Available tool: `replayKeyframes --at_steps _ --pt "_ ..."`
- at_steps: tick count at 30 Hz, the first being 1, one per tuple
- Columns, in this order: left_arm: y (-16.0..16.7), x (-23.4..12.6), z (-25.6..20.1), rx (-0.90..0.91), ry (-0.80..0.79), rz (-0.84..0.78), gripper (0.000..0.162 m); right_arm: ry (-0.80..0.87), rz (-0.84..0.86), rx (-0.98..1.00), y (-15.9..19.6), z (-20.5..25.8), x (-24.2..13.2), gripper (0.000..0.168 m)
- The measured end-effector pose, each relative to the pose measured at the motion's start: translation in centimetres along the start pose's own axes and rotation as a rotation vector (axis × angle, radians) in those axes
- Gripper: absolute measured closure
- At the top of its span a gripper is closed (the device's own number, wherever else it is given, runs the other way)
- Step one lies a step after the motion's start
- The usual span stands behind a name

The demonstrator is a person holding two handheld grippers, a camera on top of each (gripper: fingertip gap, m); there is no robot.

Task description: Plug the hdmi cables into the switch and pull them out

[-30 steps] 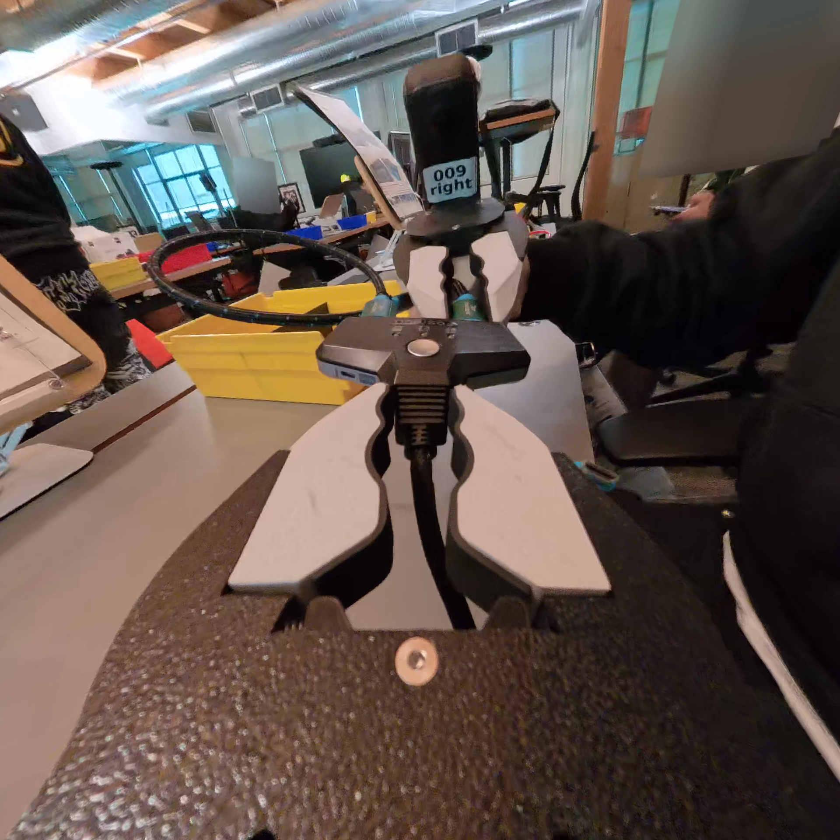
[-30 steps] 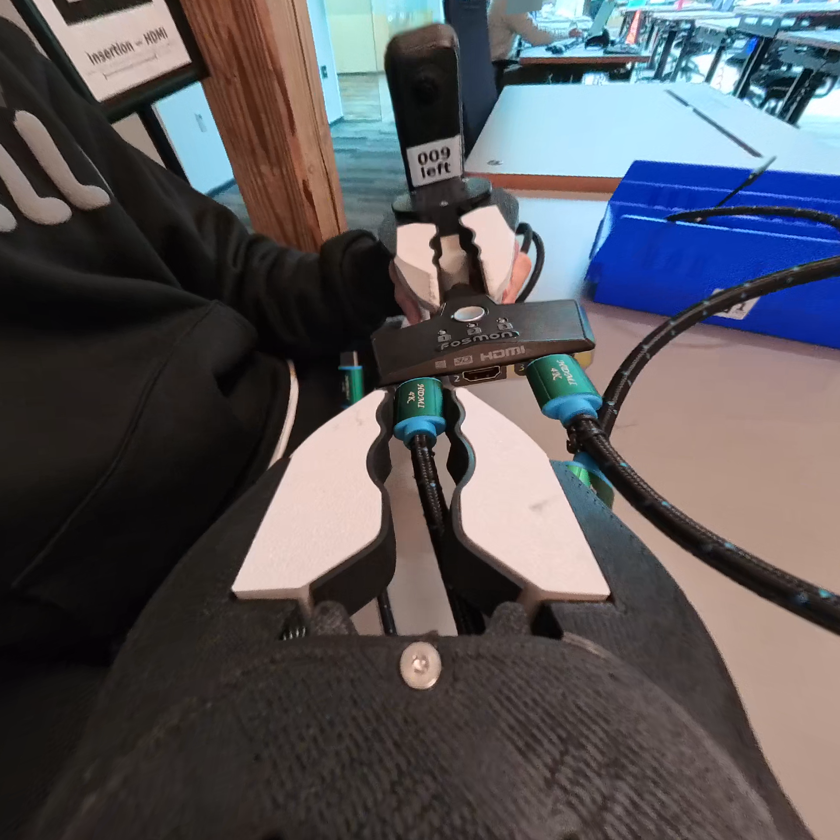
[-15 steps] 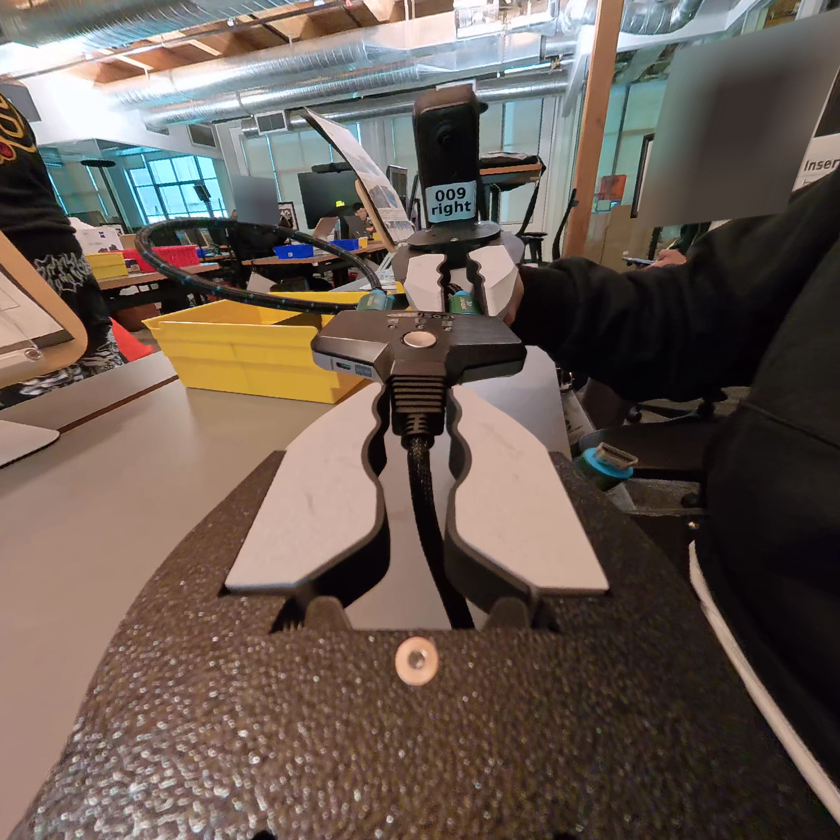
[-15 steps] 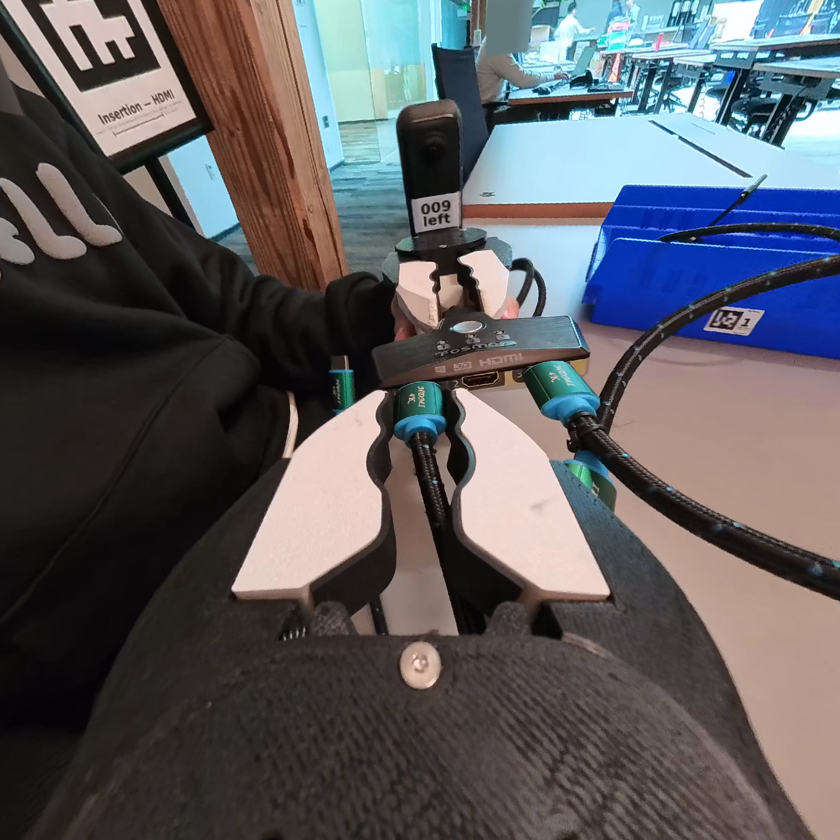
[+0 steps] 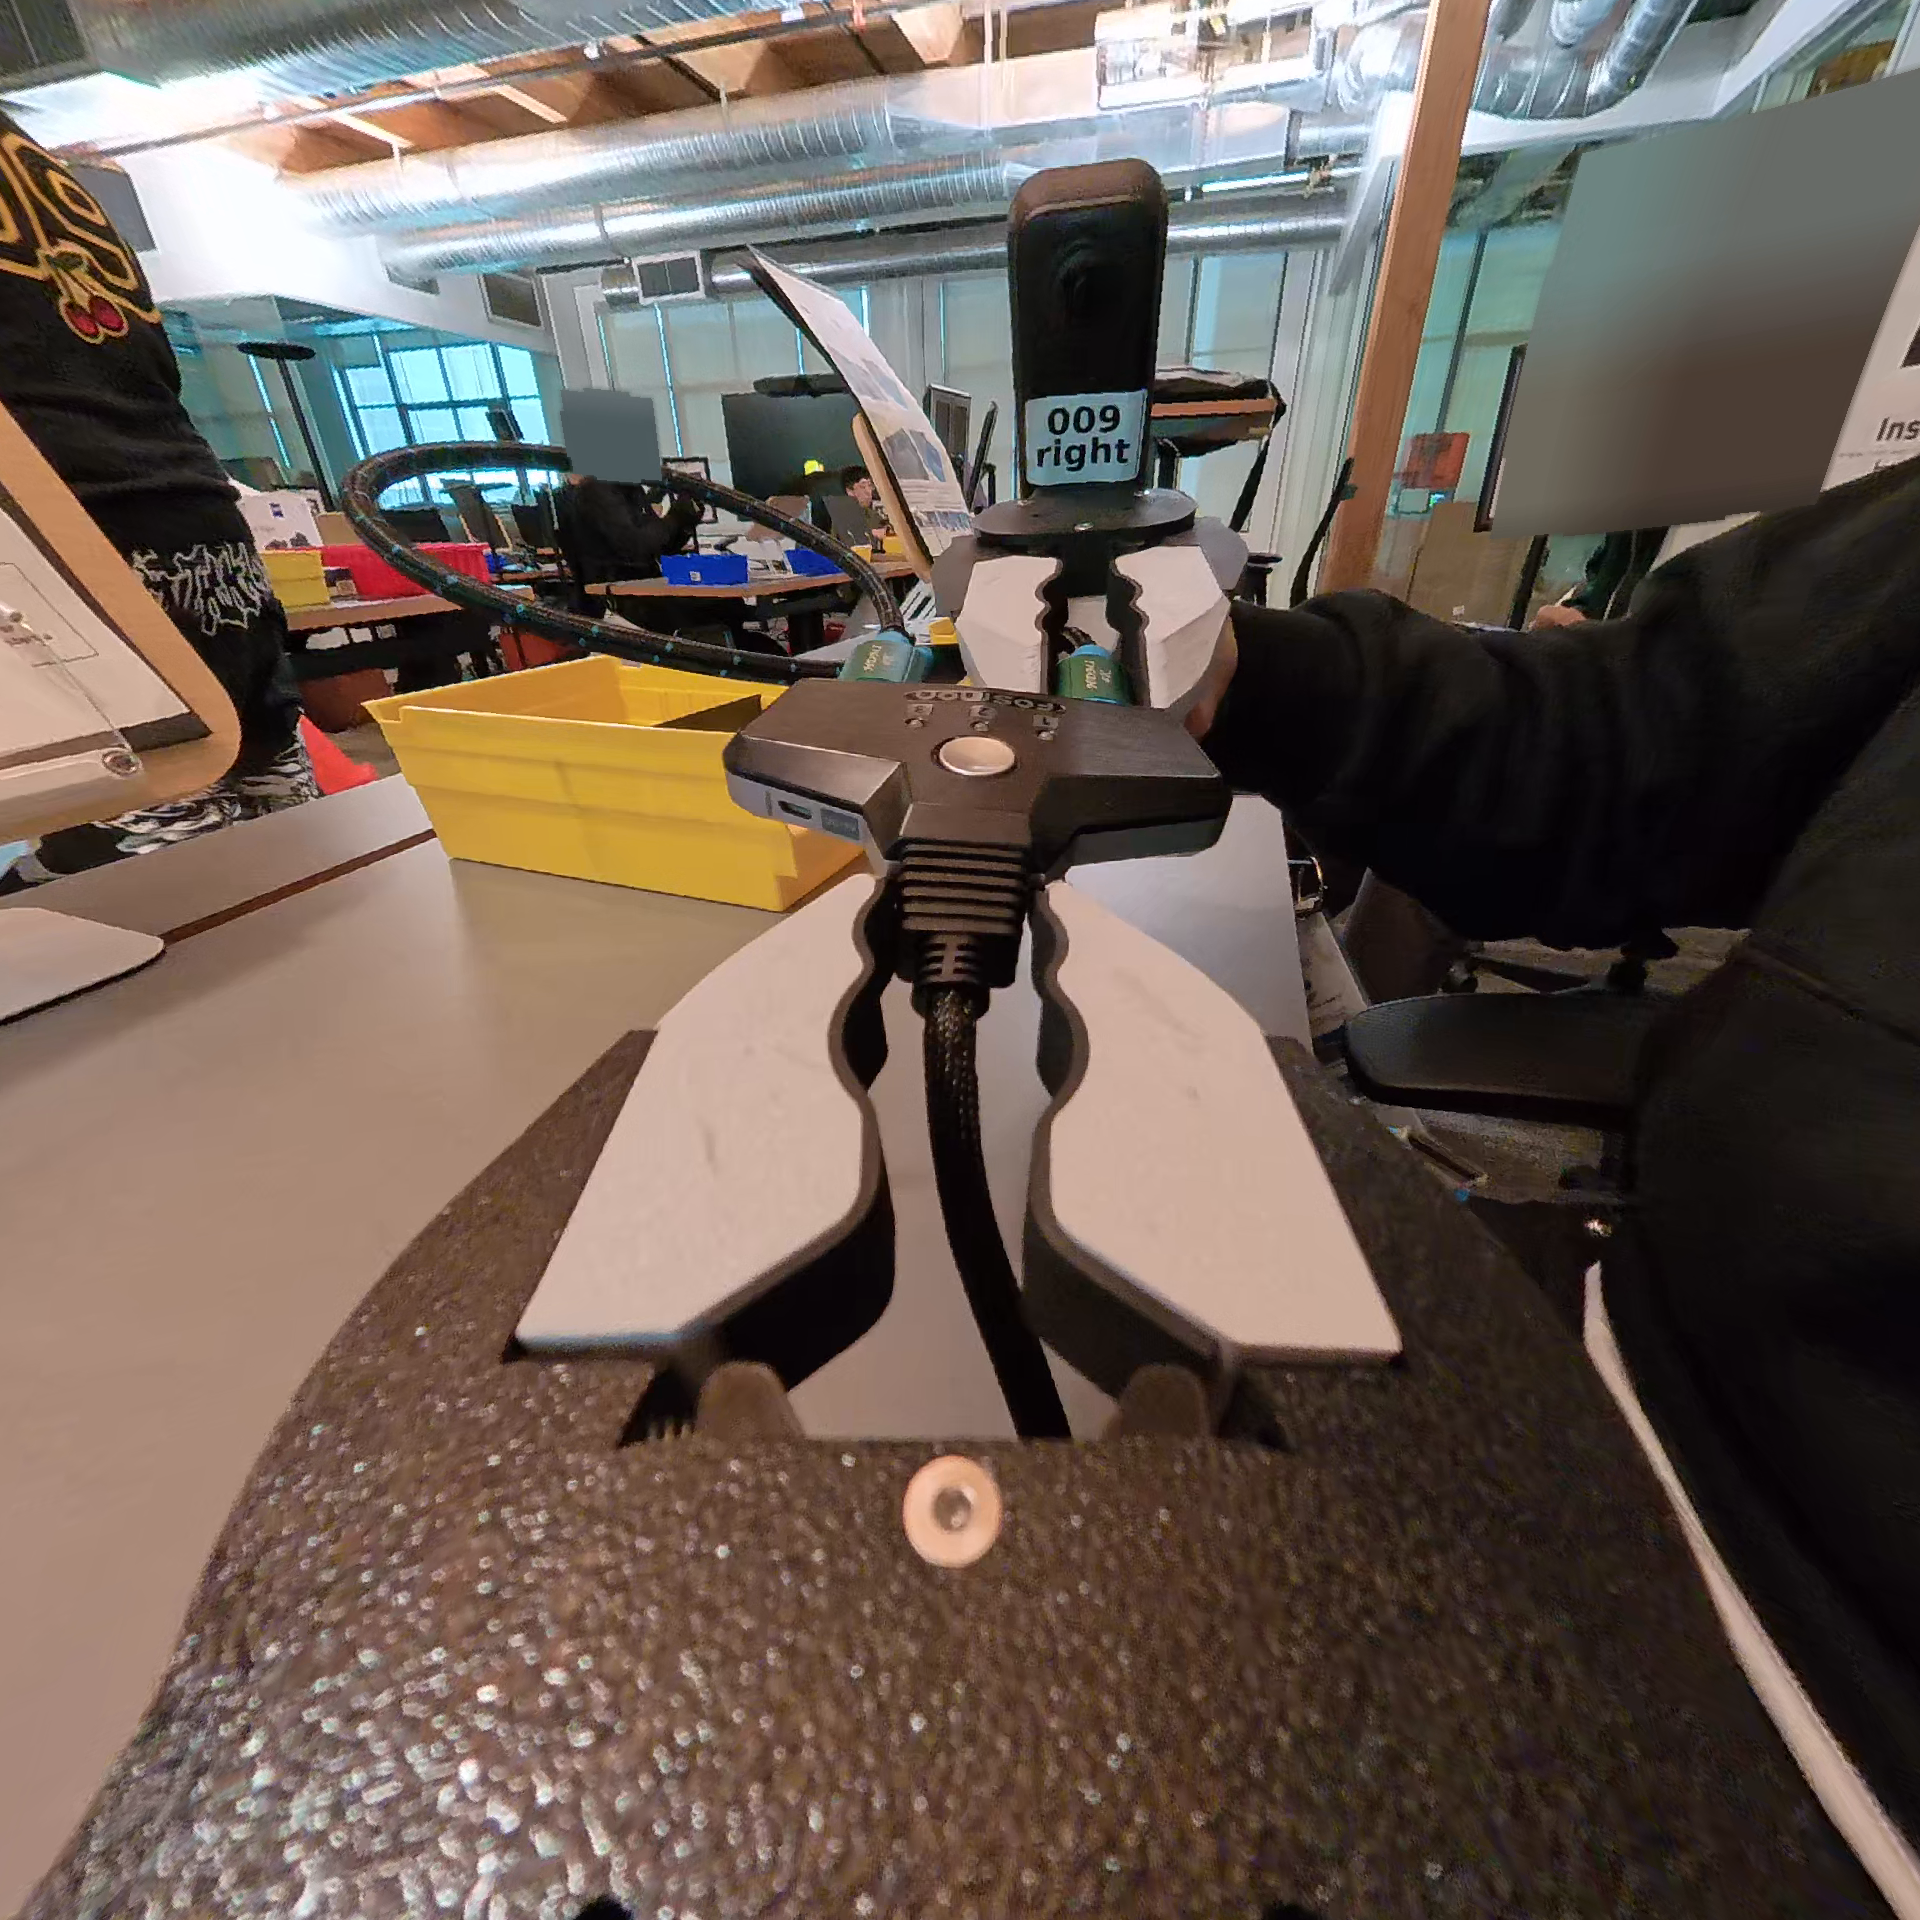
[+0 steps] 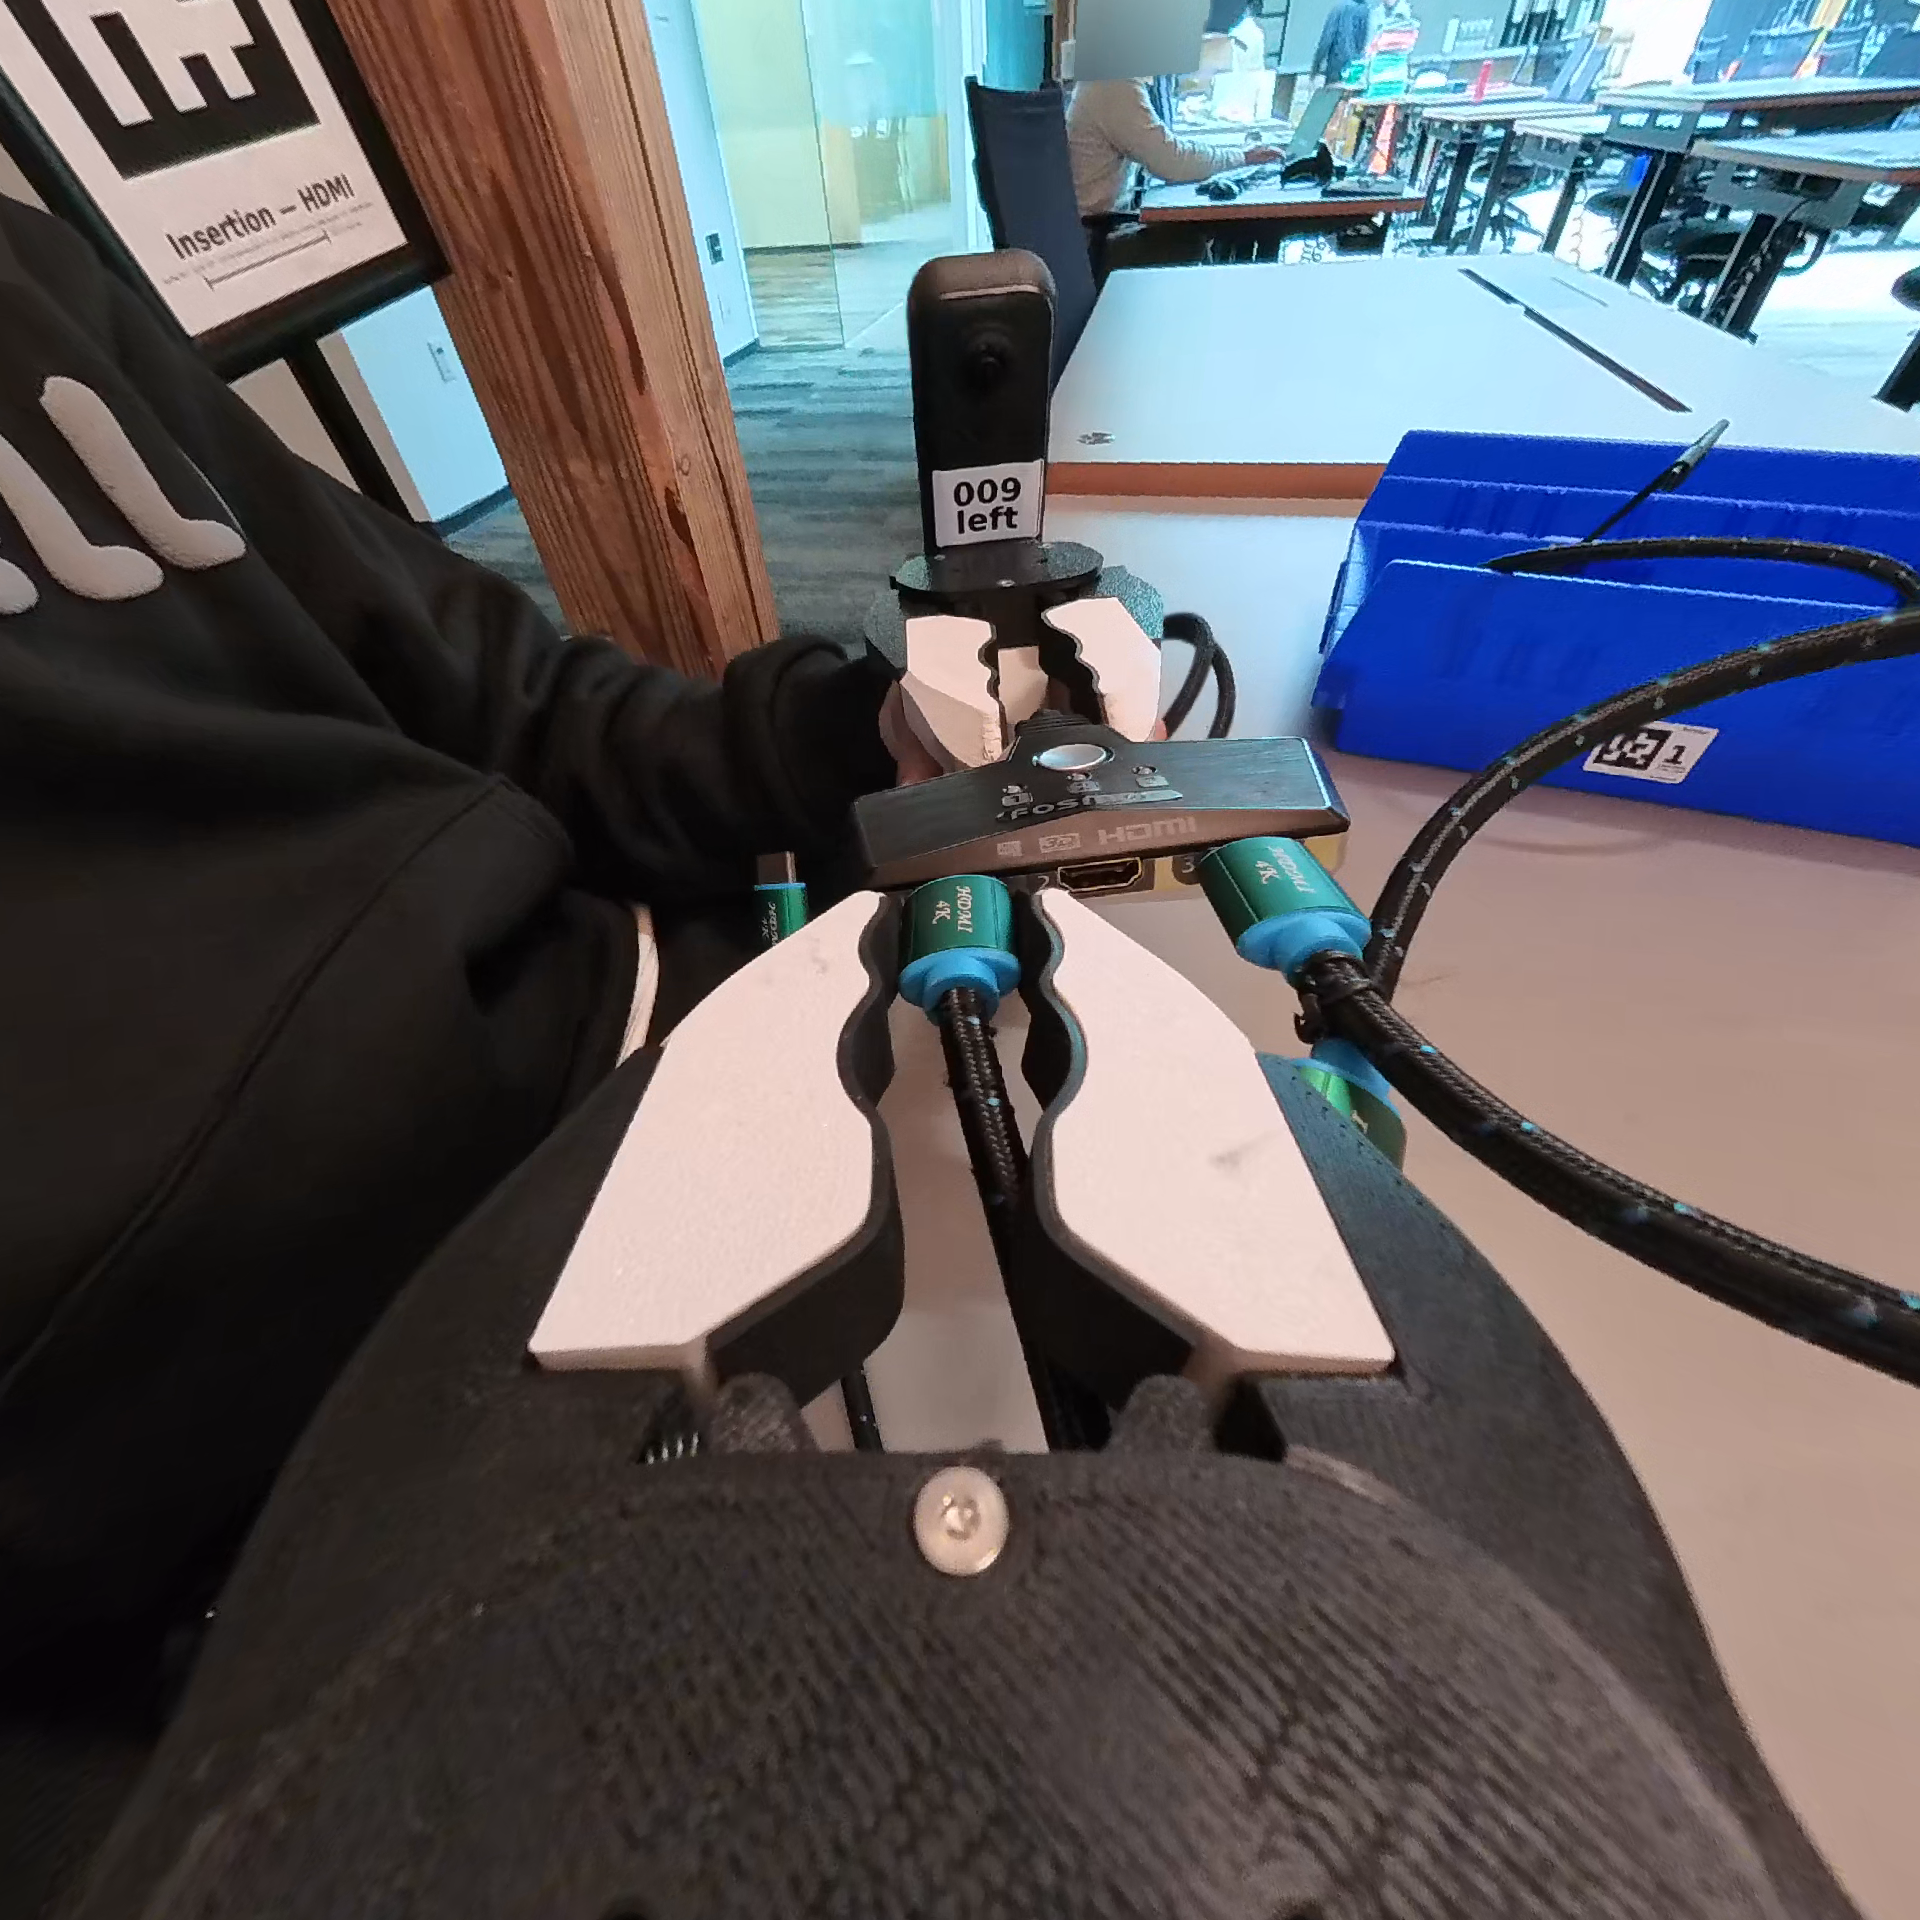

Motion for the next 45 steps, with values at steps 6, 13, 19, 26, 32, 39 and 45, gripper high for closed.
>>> replayKeyframes --at_steps 6,13,19,26,32,39,45 --pt "0.2 0.2 0.3 0.021 0.006 0.030 0.137 0.010 0.006 -0.001 0.3 -0.1 -0.2 0.146" --pt "0.3 0.3 0.6 0.014 0.002 0.007 0.139 -0.002 -0.005 -0.005 0.7 -0.7 -0.4 0.146" --pt "0.7 0.4 1.0 -0.006 0.008 0.020 0.139 -0.012 0.008 -0.002 1.2 -0.9 -0.4 0.146" --pt "0.5 0.2 1.3 0.015 -0.007 0.019 0.139 -0.002 0.056 -0.019 1.4 -1.4 -0.2 0.145" --pt "-0.2 -0.1 0.8 0.039 -0.009 0.029 0.139 -0.027 0.057 -0.022 0.9 -1.4 -0.3 0.145" --pt "-3.3 -12.2 2.9 -0.047 -0.212 -0.368 0.139 0.343 -0.157 0.044 -1.2 -3.0 -14.3 0.146" --pt "-6.8 -6.6 -0.4 0.224 -0.154 -0.120 0.139 0.356 -0.021 -0.232 -6.9 -2.1 -12.1 0.146"
Point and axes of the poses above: each gripper's, where its closed fingertips meet, x out along the fingers, y out of its underside, z = x × y across the jaws, the point moved 7 cm from there along -x, back along the fingers, and after that the axes turned 13 degrees about -x, right-handed, at the moved point
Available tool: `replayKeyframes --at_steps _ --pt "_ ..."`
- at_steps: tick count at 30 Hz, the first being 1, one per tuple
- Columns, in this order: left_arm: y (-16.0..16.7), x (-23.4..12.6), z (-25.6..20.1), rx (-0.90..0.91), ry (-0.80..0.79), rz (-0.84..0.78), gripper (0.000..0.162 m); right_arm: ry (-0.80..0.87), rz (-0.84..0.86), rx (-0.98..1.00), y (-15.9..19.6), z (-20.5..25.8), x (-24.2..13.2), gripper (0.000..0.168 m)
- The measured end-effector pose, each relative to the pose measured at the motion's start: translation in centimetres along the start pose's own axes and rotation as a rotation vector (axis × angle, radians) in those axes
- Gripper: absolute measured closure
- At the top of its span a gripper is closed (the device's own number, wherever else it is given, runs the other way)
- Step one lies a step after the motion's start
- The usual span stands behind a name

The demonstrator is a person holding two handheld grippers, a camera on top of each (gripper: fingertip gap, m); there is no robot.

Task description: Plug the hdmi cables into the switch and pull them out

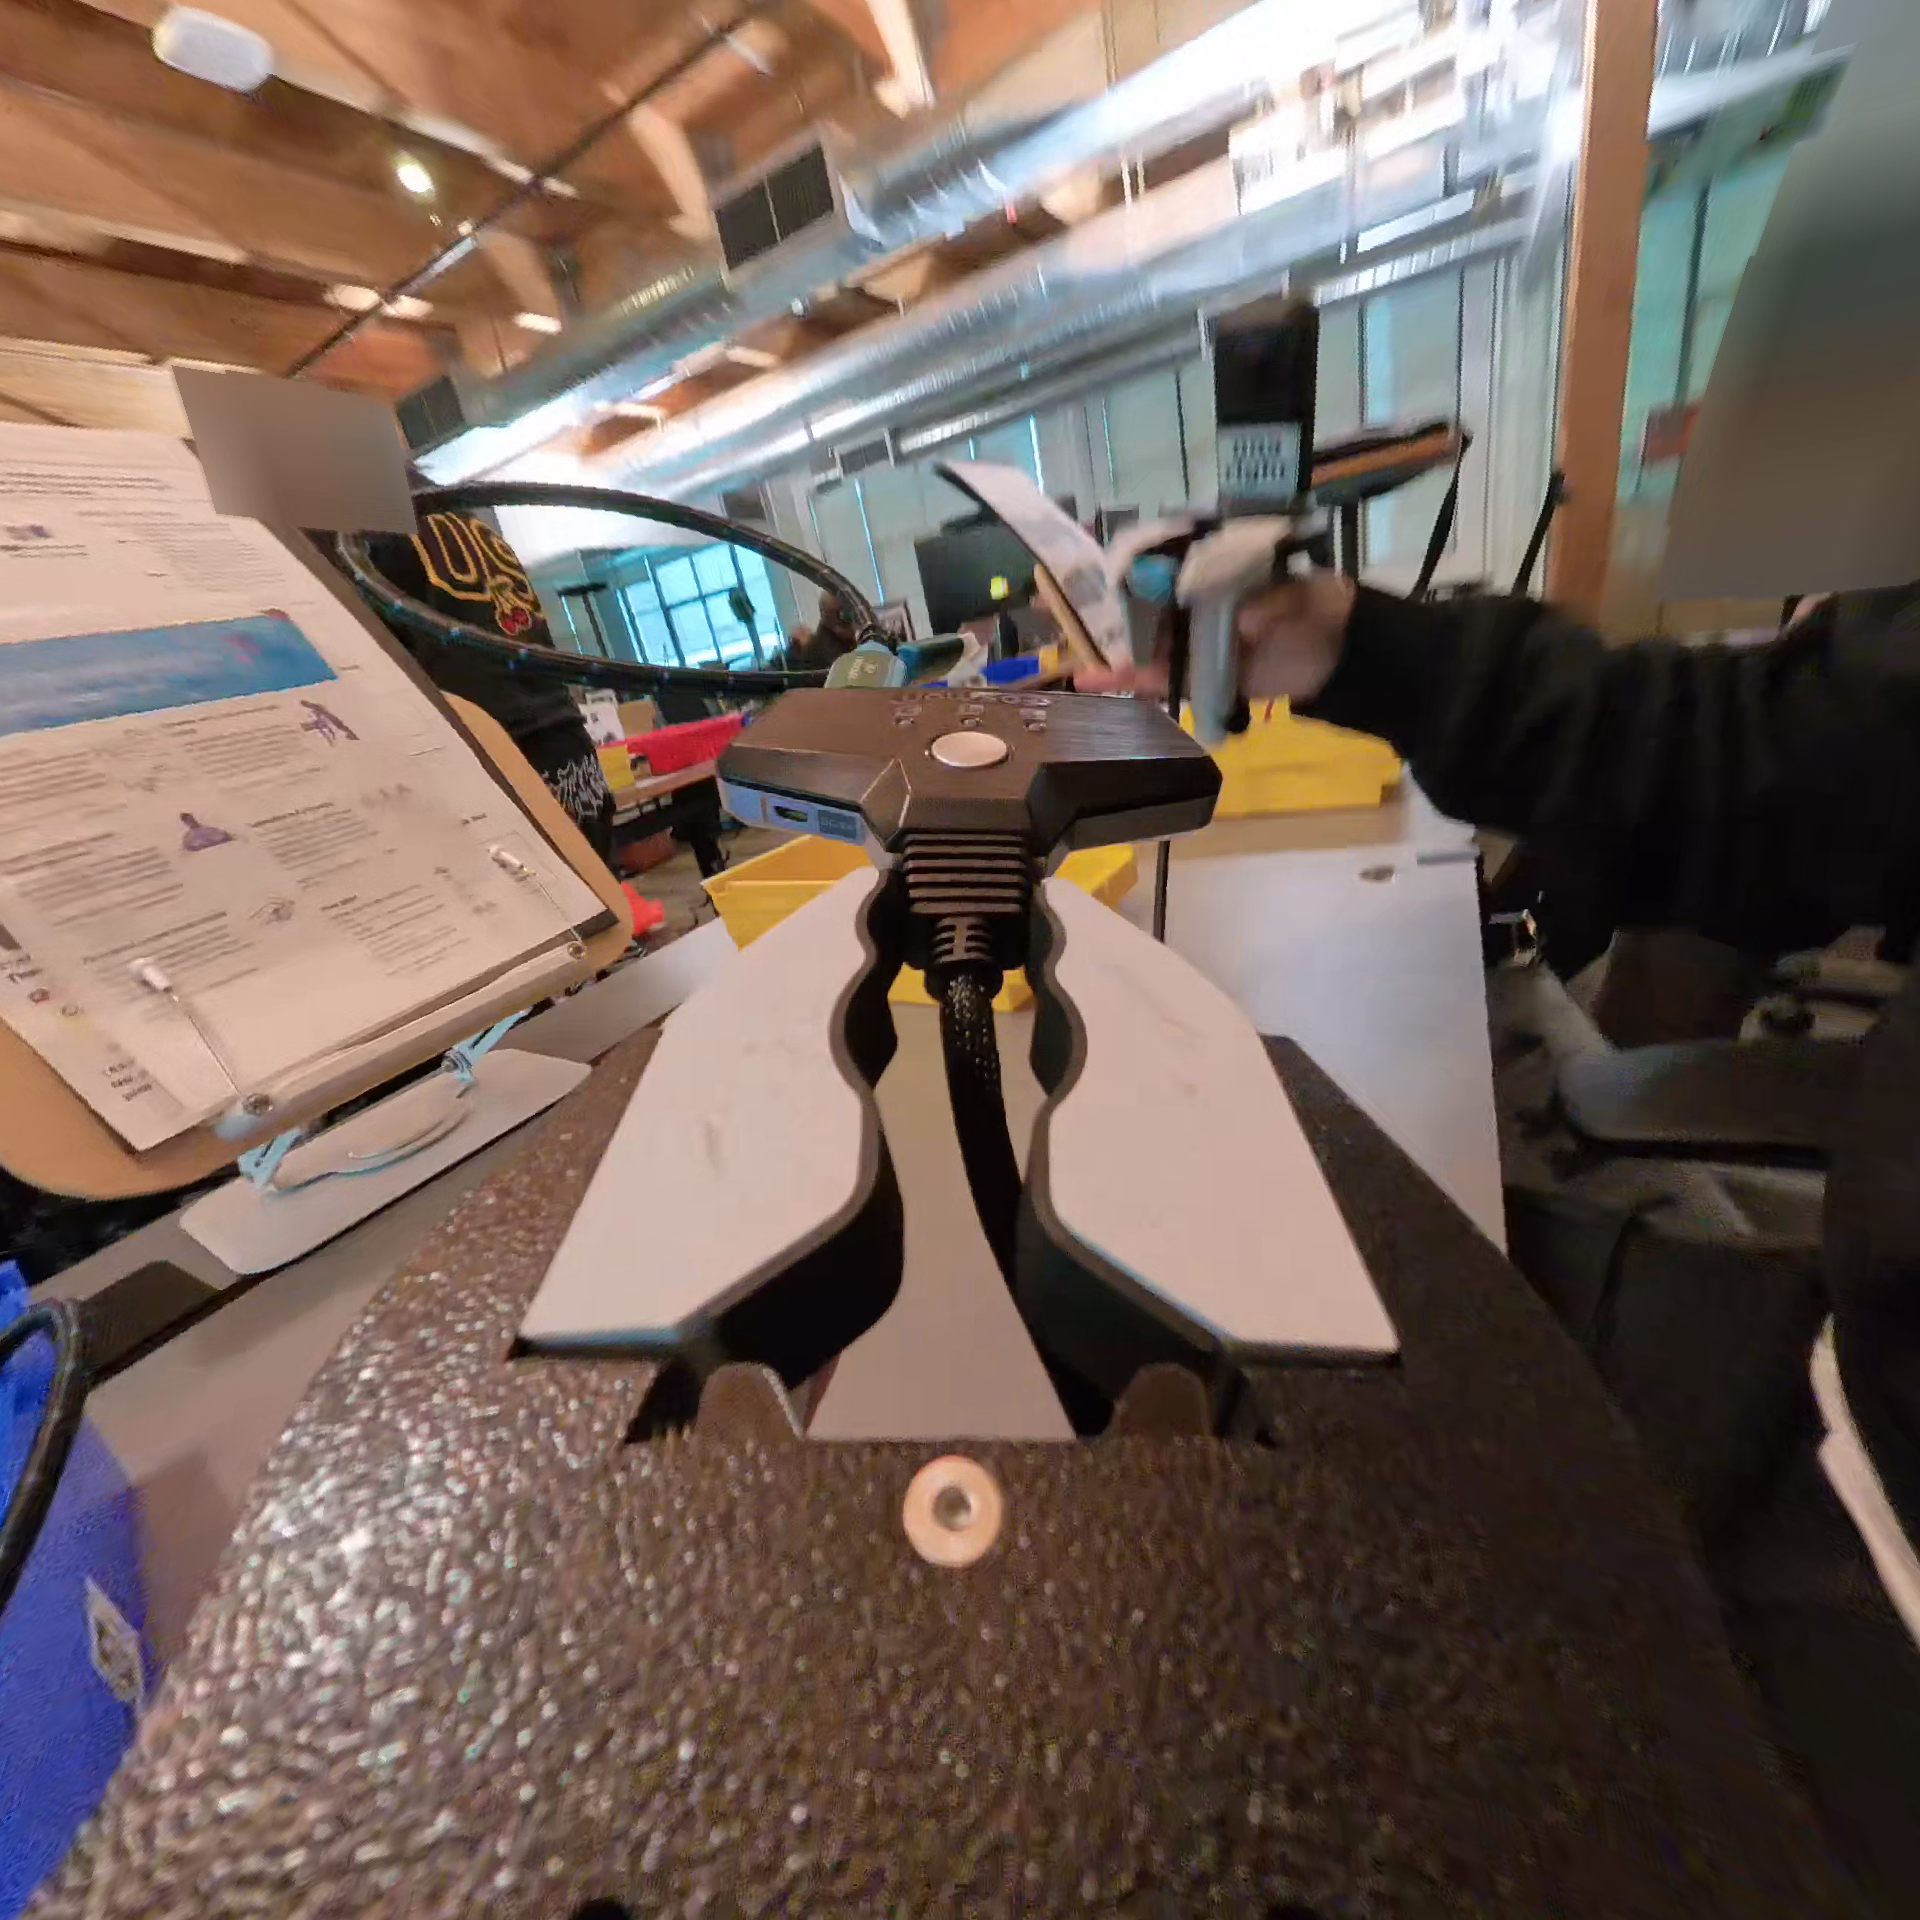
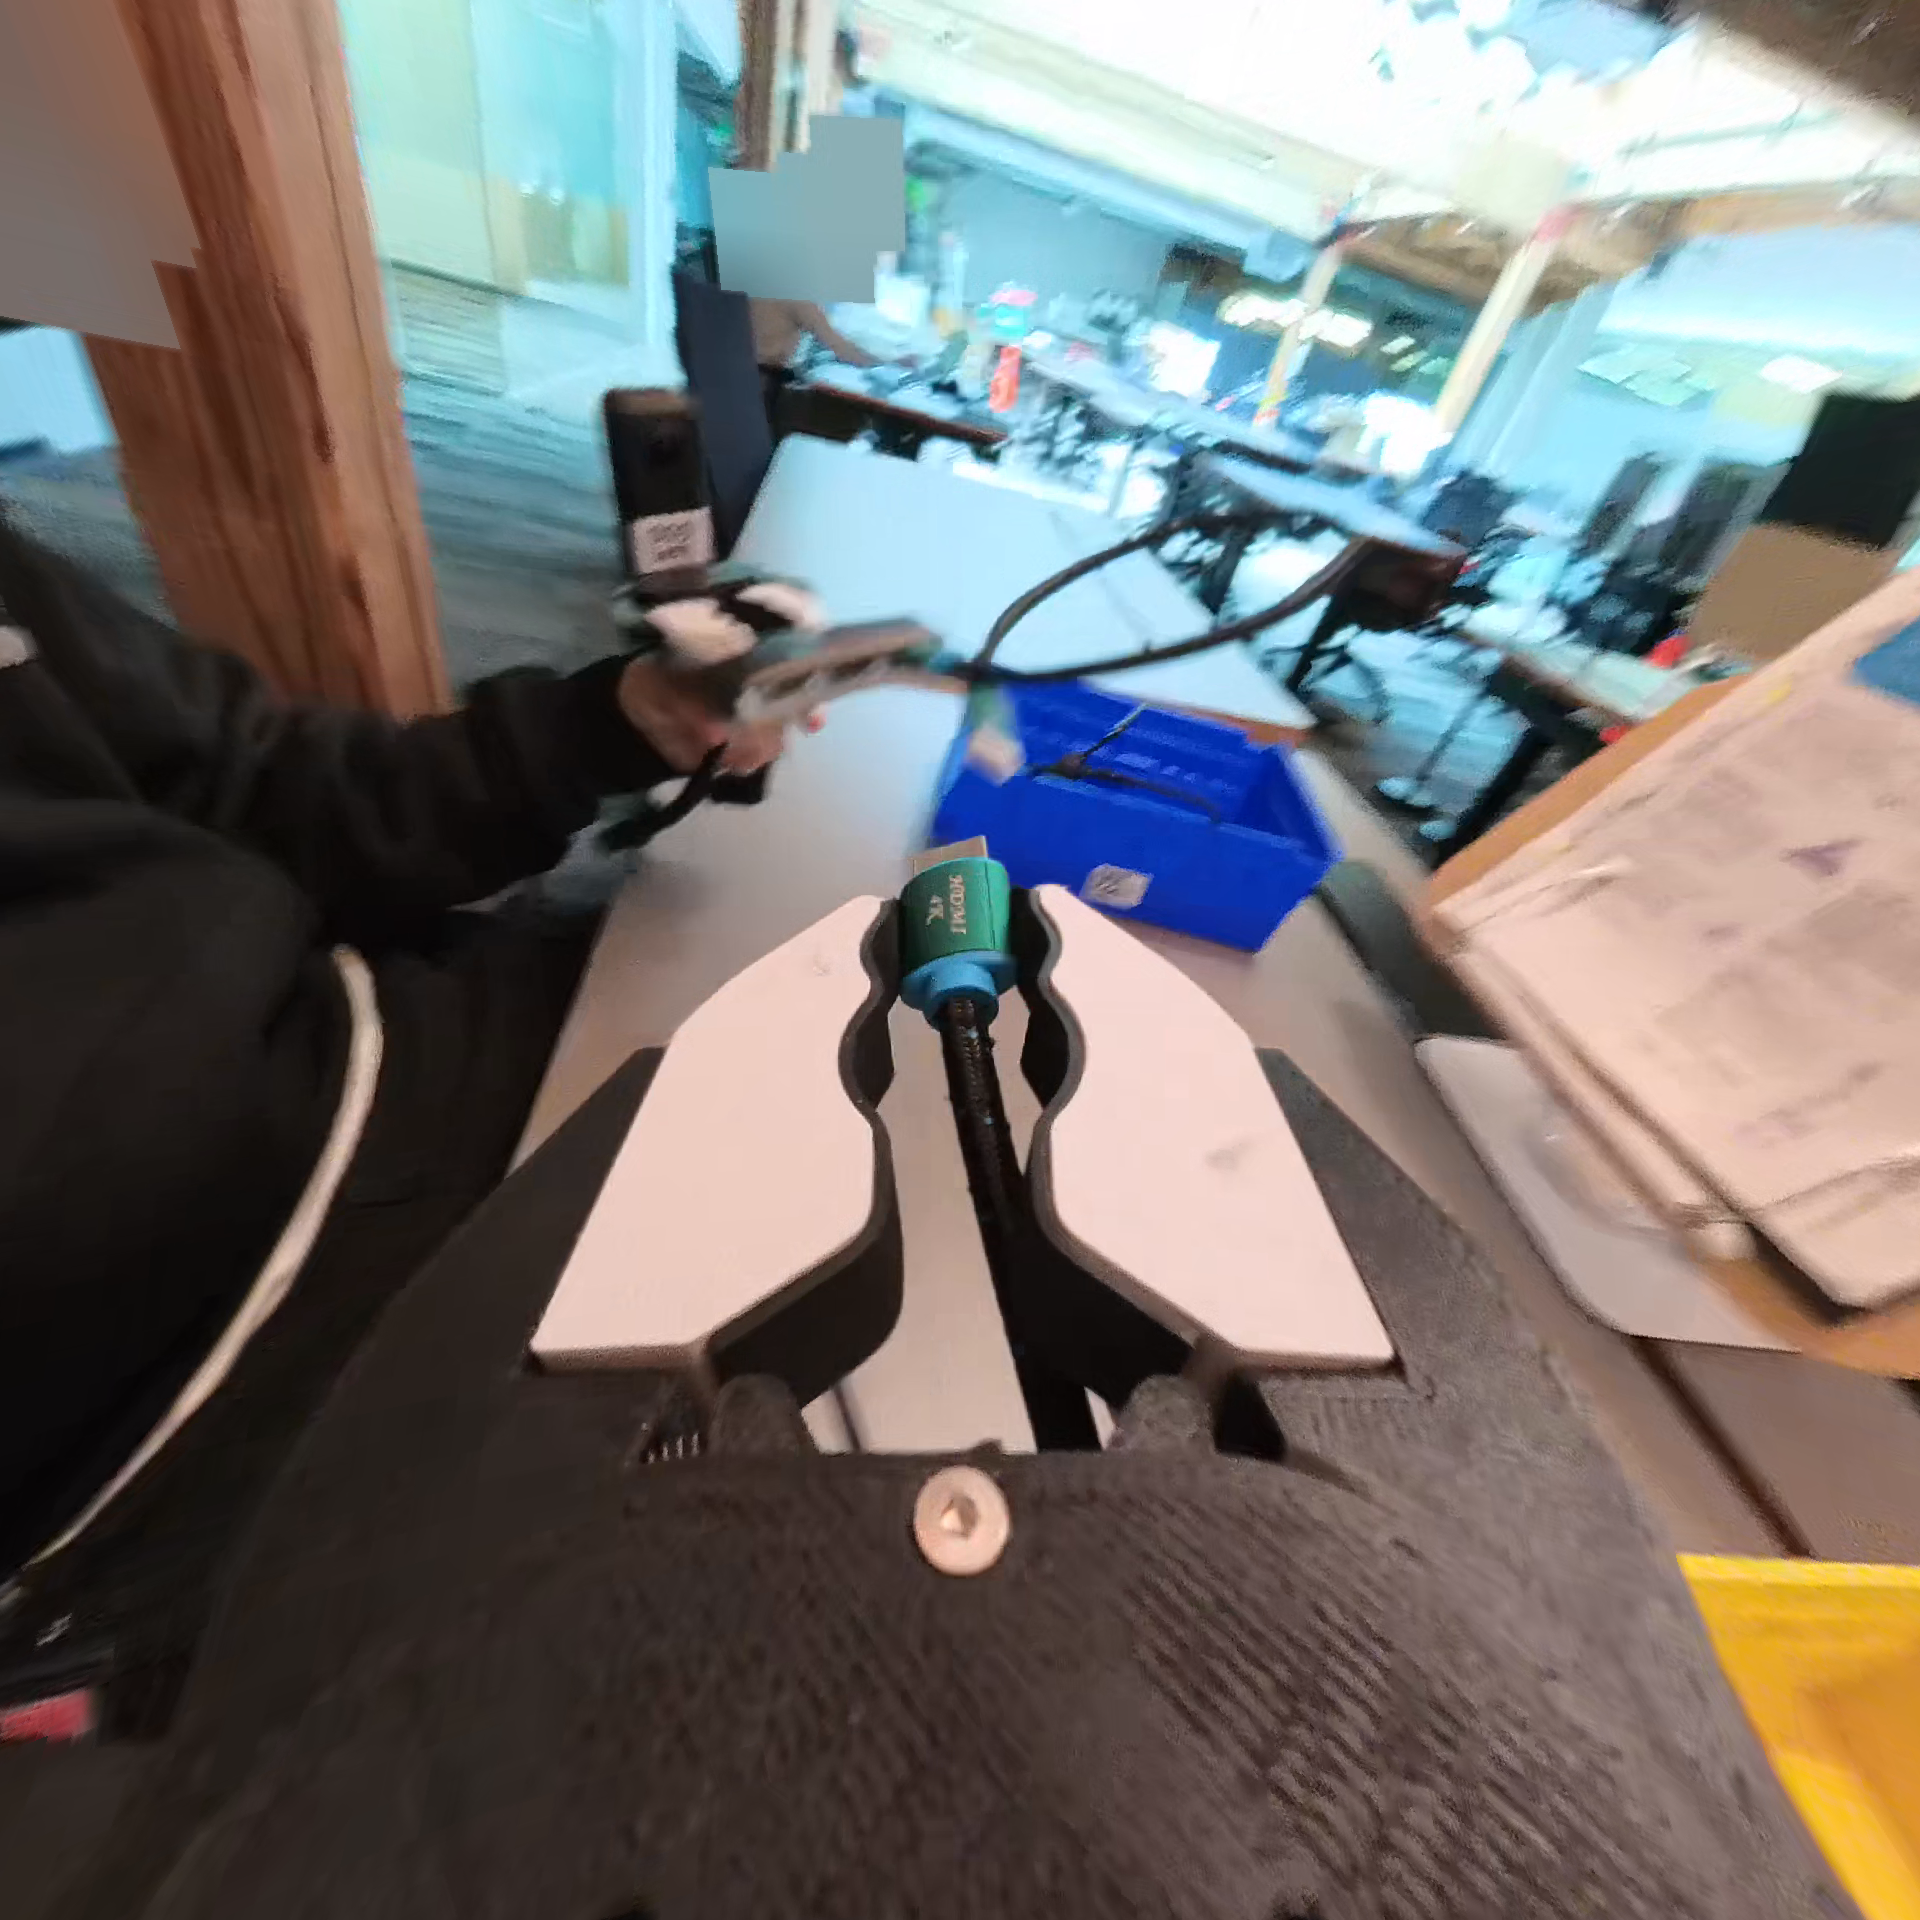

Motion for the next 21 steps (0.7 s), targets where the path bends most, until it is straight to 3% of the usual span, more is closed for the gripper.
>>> replayKeyframes --at_steps 5,8,14,21 --pt "1.0 0.3 -0.6 -0.021 0.009 0.020 0.139 0.347 -0.063 -0.065 -4.9 -5.0 -6.9 0.146" --pt "1.8 0.6 -0.3 -0.066 0.022 0.009 0.139 0.501 -0.096 -0.100 -5.8 -7.4 -10.8 0.146" --pt "2.5 1.6 -0.5 -0.069 0.052 0.042 0.139 0.513 -0.059 -0.010 -0.8 -10.7 -13.4 0.146" --pt "2.9 1.6 -0.1 -0.105 0.067 0.020 0.139 0.637 0.093 0.028 4.7 -12.9 -15.6 0.146"
Point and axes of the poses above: each gripper's, where its closed fingertips meet, x out along the fingers, y out of its underside, z = x × y across the jaws, the point moved 7 cm from there along -x, back along the fingers, and after that the axes turned 13 degrees about -x, right-handed, at the moved point
